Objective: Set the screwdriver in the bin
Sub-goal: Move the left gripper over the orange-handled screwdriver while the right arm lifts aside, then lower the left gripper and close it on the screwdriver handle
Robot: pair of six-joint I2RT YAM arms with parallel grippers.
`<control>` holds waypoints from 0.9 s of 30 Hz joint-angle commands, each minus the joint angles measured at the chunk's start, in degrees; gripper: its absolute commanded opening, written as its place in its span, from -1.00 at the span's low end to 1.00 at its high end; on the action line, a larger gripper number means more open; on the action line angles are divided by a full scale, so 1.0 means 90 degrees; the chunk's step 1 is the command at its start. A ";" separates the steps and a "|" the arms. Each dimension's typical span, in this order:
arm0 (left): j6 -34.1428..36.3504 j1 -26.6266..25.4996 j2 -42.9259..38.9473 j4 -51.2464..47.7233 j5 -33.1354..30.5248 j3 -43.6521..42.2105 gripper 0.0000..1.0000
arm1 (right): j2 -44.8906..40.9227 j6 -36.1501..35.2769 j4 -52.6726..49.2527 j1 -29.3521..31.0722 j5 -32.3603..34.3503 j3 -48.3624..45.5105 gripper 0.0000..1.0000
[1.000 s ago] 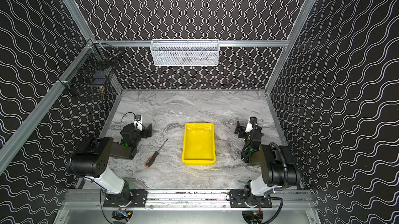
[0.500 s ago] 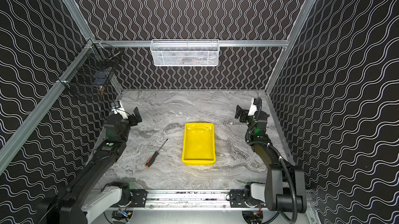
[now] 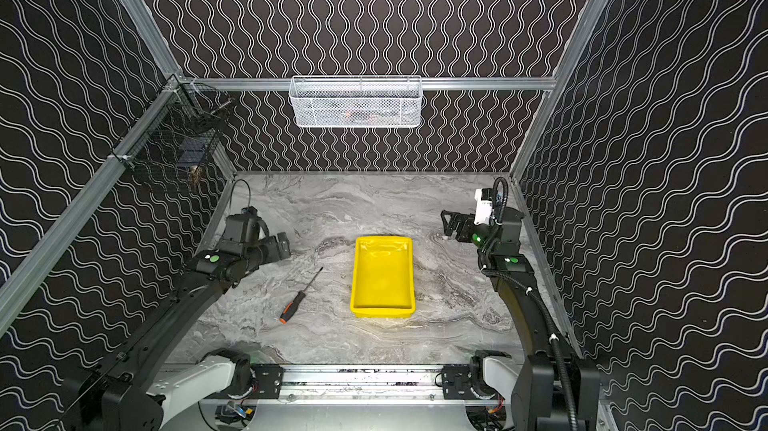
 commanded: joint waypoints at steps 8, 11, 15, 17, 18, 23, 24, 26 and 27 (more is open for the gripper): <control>-0.0436 -0.0833 0.0130 -0.0715 0.0049 -0.0648 0.97 | -0.0671 -0.0048 -0.0251 0.0002 -0.0920 -0.0692 0.99; -0.0372 -0.0945 0.0263 -0.0615 -0.0026 -0.0687 0.97 | -0.0613 -0.0068 -0.0281 0.0002 -0.0824 -0.0641 0.99; -0.0178 -0.1044 0.0552 -0.0349 0.0234 -0.0728 0.95 | -0.0579 -0.0039 -0.0298 0.0002 -0.0790 -0.0601 0.99; -0.0164 -0.1105 0.0710 -0.0343 0.0334 -0.0740 0.95 | -0.0583 -0.0046 -0.0353 0.0002 -0.0724 -0.0599 0.99; -0.0162 -0.1170 0.0781 -0.0351 0.0325 -0.0760 0.95 | -0.0594 -0.0065 -0.0401 0.0004 -0.0657 -0.0601 0.99; -0.0259 -0.1281 0.0889 -0.0385 0.0256 -0.0999 0.90 | -0.0722 -0.0068 -0.0532 0.0003 -0.0381 -0.0656 0.99; -0.0292 -0.1298 0.0880 -0.0359 0.0339 -0.1040 0.88 | -0.0742 -0.0061 -0.0500 0.0002 -0.0360 -0.0678 0.99; -0.0372 -0.1343 0.0832 -0.0299 0.0454 -0.1148 0.84 | -0.0745 -0.0068 -0.0507 0.0002 -0.0340 -0.0679 0.99; -0.0410 -0.1359 0.0804 -0.0294 0.0485 -0.1201 0.81 | -0.0729 -0.0068 -0.0531 0.0002 -0.0335 -0.0661 0.99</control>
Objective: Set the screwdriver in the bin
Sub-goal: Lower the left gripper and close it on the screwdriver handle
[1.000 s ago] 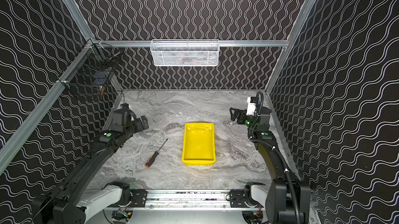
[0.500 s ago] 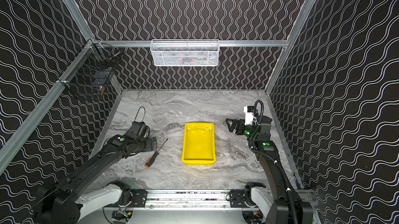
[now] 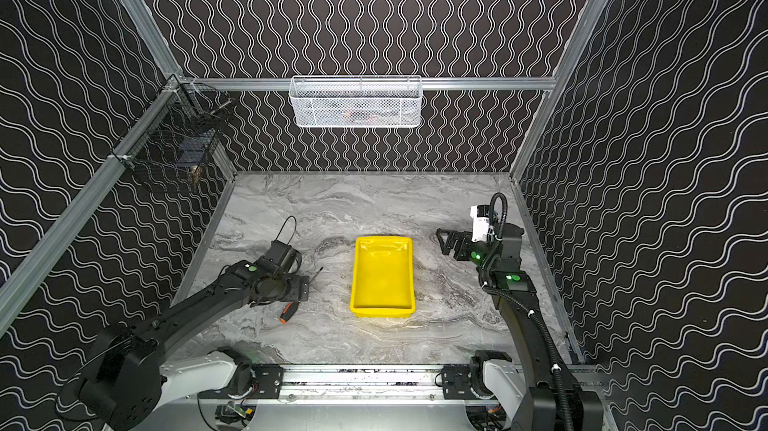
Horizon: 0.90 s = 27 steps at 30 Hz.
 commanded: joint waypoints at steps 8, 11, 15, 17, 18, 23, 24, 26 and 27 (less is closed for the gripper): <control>-0.0265 -0.0146 0.0273 0.0106 0.0269 -0.0086 0.61 | 0.0064 -0.0023 -0.0059 0.0004 0.0099 0.0020 0.99; -0.0338 -0.0200 0.0339 0.0256 0.0264 -0.0144 0.54 | 0.0080 -0.0053 -0.0096 0.0004 0.0157 0.0021 0.99; -0.0492 -0.0213 0.0427 0.0647 0.0460 -0.0323 0.46 | 0.0065 -0.0020 -0.0076 0.0004 0.0207 0.0047 0.99; -0.0524 -0.0229 0.0550 0.0756 0.0483 -0.0358 0.46 | 0.0094 -0.0024 -0.0103 0.0004 0.0263 0.0083 0.99; -0.0529 -0.0239 0.0631 0.0810 0.0498 -0.0380 0.45 | 0.0114 -0.0033 -0.0129 0.0004 0.0298 0.0106 0.99; -0.0510 -0.0284 0.0879 0.1085 0.0702 -0.0471 0.42 | 0.0184 -0.0039 -0.0160 0.0009 0.0315 0.0123 0.99; -0.0535 -0.0299 0.0891 0.1136 0.0727 -0.0494 0.41 | 0.0189 -0.0031 -0.0141 0.0005 0.0324 0.0118 0.99; -0.0549 -0.0323 0.0924 0.1212 0.0756 -0.0515 0.36 | 0.0199 -0.0015 -0.0131 0.0001 0.0349 0.0102 0.99; -0.0551 -0.0325 0.0935 0.1234 0.0760 -0.0515 0.31 | 0.0199 -0.0013 -0.0116 0.0004 0.0354 0.0099 0.99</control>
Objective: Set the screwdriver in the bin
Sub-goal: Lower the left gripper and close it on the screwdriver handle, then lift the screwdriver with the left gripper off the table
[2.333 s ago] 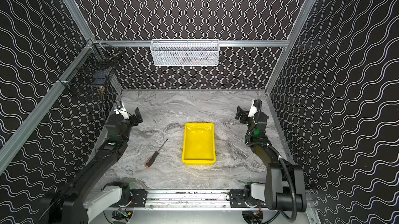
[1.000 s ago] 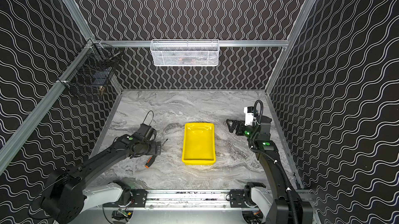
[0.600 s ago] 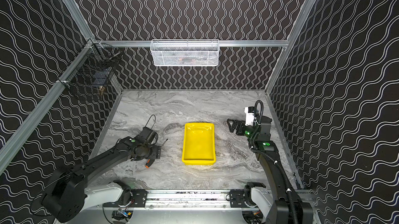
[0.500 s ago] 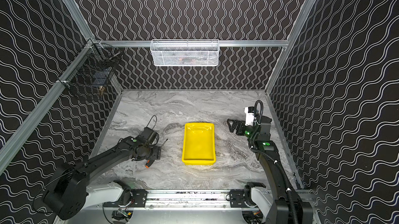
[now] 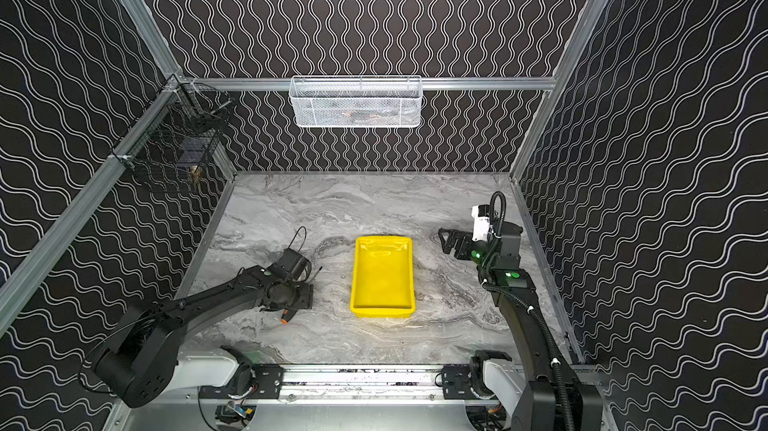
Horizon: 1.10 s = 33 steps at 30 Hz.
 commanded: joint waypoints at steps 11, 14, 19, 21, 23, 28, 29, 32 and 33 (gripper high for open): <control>-0.0142 -0.0105 0.0027 0.0181 0.0346 0.0022 -0.39 | 0.0040 -0.0017 0.0010 0.0006 0.0062 0.0030 0.99; -0.0138 -0.0117 -0.0041 0.0070 0.0356 0.0099 -0.58 | 0.0059 0.0011 0.0036 0.0004 0.0034 0.0009 0.99; -0.0128 -0.0161 -0.0247 -0.0097 0.0360 0.0217 -0.79 | 0.0099 0.0030 0.0041 0.0004 -0.0016 0.0009 0.99; -0.0122 -0.0163 -0.0275 -0.0132 0.0334 0.0260 -0.88 | 0.0099 0.0061 0.0069 0.0004 -0.0024 -0.0010 0.99; -0.0124 -0.0165 -0.0274 -0.0176 0.0336 0.0307 -0.90 | 0.0116 0.0052 0.0069 0.0000 -0.0072 -0.0001 0.99; -0.0169 -0.0184 -0.0267 -0.0142 0.0362 0.0390 -0.96 | 0.0224 0.0023 0.0018 0.0000 -0.0155 0.0103 0.99; -0.0181 -0.0203 -0.0260 -0.0124 0.0363 0.0414 -0.97 | 0.0262 0.0015 0.0003 0.0001 -0.0195 0.0133 0.99; -0.0186 -0.0239 -0.0199 -0.0084 0.0349 0.0524 -1.00 | 0.0334 0.0032 0.0029 0.0003 -0.0277 0.0155 0.99; -0.0174 -0.0252 -0.0156 -0.0093 0.0344 0.0557 -1.00 | 0.0350 0.0024 0.0019 -0.0005 -0.0298 0.0156 0.99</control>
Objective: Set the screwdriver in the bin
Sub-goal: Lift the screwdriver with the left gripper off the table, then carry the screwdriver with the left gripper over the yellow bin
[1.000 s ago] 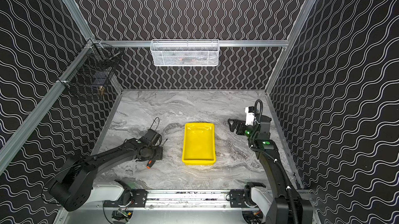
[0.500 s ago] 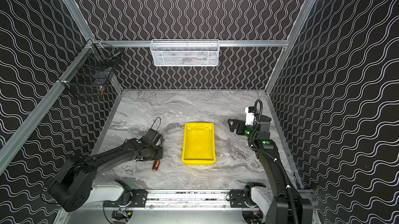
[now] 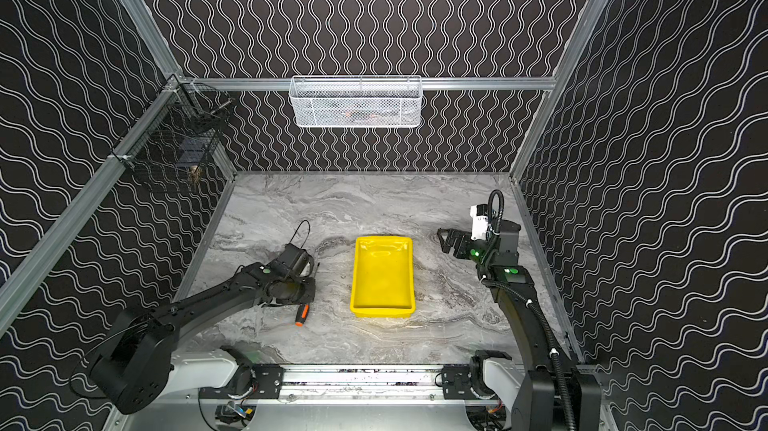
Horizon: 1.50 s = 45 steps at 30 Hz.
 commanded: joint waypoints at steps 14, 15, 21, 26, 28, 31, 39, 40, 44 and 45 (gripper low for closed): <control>0.0038 -0.0334 0.0419 -0.0043 -0.0004 0.0779 -1.00 | -0.0085 -0.0097 -0.0215 -0.0001 0.0018 0.0046 0.98; 0.0039 -0.0381 0.0415 -0.0080 -0.0008 0.0880 -1.00 | -0.0102 -0.0090 -0.0197 0.0002 0.0004 0.0030 0.99; 0.0047 -0.0713 0.0351 -0.0566 -0.0180 0.1652 -1.00 | -0.0169 -0.0044 -0.0203 0.0002 -0.0010 -0.0004 0.99; 0.0110 -0.0995 0.0492 -0.0927 -0.0295 0.2408 -1.00 | -0.0183 -0.0040 -0.0301 0.0000 -0.0017 0.0023 0.99; 0.0195 -0.1112 0.0615 -0.0937 -0.0258 0.2680 -1.00 | -0.0238 0.0000 -0.0259 0.0000 -0.0073 -0.0021 0.98; 0.0233 -0.1349 0.0922 -0.0854 -0.0237 0.3011 -1.00 | -0.0304 -0.0004 -0.0308 -0.0003 -0.0044 -0.0027 0.99; 0.0219 -0.2092 0.1913 -0.0221 -0.0045 0.3650 -1.00 | -0.0426 0.0055 -0.0516 0.0002 -0.0167 0.0008 0.99; 0.0246 -0.2180 0.2029 -0.0088 -0.0012 0.3671 -1.00 | -0.0436 0.0035 -0.0531 -0.0005 -0.0199 0.0009 0.98; 0.0286 -0.2345 0.2526 0.0450 0.0169 0.3717 -1.00 | -0.0502 -0.0048 -0.0733 0.0000 -0.0105 0.0090 0.99; 0.0314 -0.2356 0.2657 0.0477 0.0175 0.3759 -1.00 | -0.0528 -0.0043 -0.0732 -0.0003 -0.0113 0.0083 0.99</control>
